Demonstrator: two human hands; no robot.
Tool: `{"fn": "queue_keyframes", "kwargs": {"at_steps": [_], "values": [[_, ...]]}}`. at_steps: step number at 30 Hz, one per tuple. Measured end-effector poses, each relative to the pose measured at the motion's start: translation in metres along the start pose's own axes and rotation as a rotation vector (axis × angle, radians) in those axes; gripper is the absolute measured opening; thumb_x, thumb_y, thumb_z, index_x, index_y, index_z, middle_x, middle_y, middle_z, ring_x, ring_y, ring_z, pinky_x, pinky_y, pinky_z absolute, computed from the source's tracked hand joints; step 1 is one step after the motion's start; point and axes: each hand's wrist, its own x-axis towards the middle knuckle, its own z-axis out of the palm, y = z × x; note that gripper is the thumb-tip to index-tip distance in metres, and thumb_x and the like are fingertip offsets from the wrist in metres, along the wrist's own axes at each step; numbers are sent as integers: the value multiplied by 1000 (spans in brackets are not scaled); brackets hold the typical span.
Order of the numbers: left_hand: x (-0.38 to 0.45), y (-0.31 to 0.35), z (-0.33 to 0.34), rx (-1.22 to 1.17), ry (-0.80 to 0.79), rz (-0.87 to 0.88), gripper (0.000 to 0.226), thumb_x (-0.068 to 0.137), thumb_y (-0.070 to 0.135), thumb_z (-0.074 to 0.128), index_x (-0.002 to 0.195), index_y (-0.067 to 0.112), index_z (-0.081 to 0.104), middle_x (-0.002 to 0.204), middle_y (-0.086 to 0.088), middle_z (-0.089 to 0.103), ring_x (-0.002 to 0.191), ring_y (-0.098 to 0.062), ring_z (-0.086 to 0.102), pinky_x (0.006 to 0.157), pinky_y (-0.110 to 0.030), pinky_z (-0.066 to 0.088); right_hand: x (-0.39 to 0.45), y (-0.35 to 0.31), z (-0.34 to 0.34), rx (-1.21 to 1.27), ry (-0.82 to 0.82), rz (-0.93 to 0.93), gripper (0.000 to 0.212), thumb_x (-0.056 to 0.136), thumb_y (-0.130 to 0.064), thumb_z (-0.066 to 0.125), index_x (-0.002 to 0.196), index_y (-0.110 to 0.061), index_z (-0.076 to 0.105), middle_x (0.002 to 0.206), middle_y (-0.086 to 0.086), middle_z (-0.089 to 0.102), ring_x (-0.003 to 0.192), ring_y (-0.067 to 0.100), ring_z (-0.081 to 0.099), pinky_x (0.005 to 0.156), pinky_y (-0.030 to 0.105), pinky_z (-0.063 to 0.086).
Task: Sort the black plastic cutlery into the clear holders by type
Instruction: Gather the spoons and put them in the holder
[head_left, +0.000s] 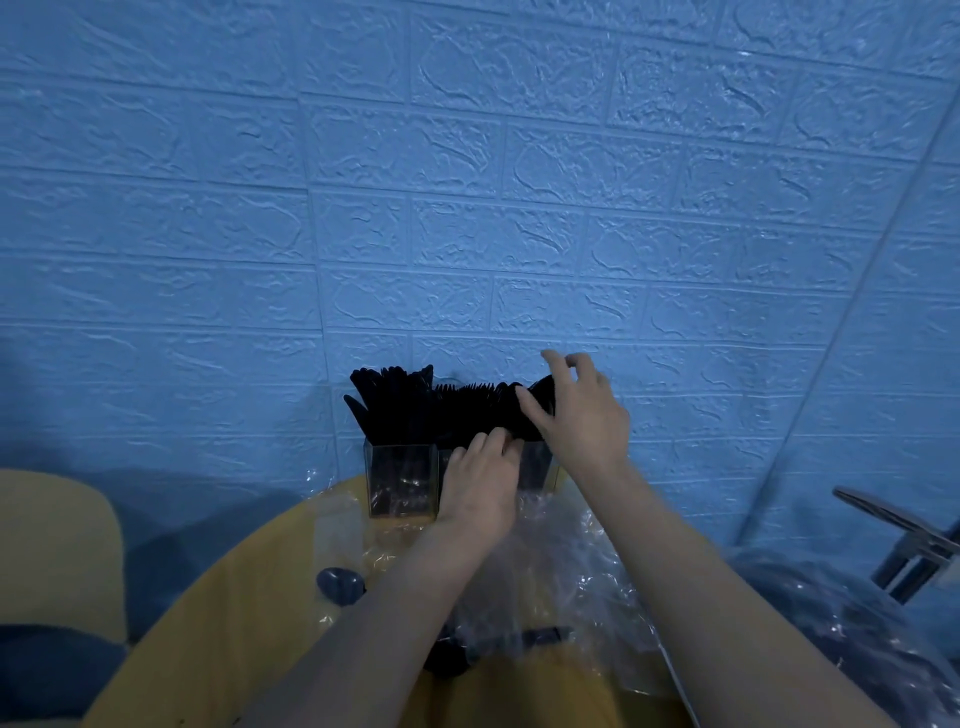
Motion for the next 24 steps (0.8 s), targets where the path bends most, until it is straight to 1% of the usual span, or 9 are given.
{"fn": "queue_keyframes", "kwargs": {"at_steps": [2,4,7,9,13,16,19,22,24], "values": [[-3,0,-1,-12,-9,0,54,89,10,49,141,17,35,136,0,37,122,-20,37,97,-32,32,-5,1,4,-125,65,-119,43,91,-49,43,107,-17,67,117,3,63,90,31,60,70,38,50],[-5,0,-1,-25,-17,0,55,90,11,49,142,17,33,138,1,36,123,-20,37,98,-32,32,-8,4,13,-126,-47,-152,50,93,-47,34,108,-14,69,121,3,65,107,31,61,88,44,47],[-7,-1,-2,-57,-24,-2,56,91,13,49,143,18,31,141,3,35,124,-19,37,98,-32,31,-13,2,22,15,-302,-129,68,95,-51,10,141,-13,44,146,2,45,140,24,32,113,42,24],[-10,-3,-2,-67,-37,0,58,92,14,49,145,19,28,144,5,34,126,-18,35,100,-32,30,-11,5,29,55,-359,-120,56,102,-44,14,149,-16,27,155,0,28,145,19,18,118,37,14],[-21,-7,-10,-80,-85,11,58,94,17,47,148,20,25,151,7,26,133,-16,30,104,-32,27,-12,2,18,94,-407,-91,56,102,-44,25,152,-19,16,159,-1,14,147,19,9,118,37,8],[-35,-15,-21,-131,-104,-16,52,96,21,41,147,18,29,152,5,27,134,-17,29,106,-33,26,-24,-8,5,122,-283,-163,56,101,-43,33,150,-19,22,158,0,18,146,20,12,118,36,8],[-55,-26,-28,-230,-103,-68,48,96,17,42,144,18,37,147,1,35,132,-19,33,107,-35,30,-46,-22,-5,253,-212,-217,49,99,-34,47,142,-11,41,150,9,37,140,26,31,114,38,23],[-82,-43,-36,-333,-57,-117,43,94,9,46,137,16,48,137,-2,46,125,-21,41,104,-32,34,-73,-34,-13,295,-219,-286,36,93,-23,58,125,-5,60,135,13,53,121,31,51,99,41,42],[-103,-61,-44,-383,-22,-170,39,92,5,48,129,15,56,128,-2,53,119,-20,47,94,-21,34,-91,-44,-24,338,-249,-320,26,92,-18,60,114,-5,66,121,9,59,104,27,59,85,29,46]]}}
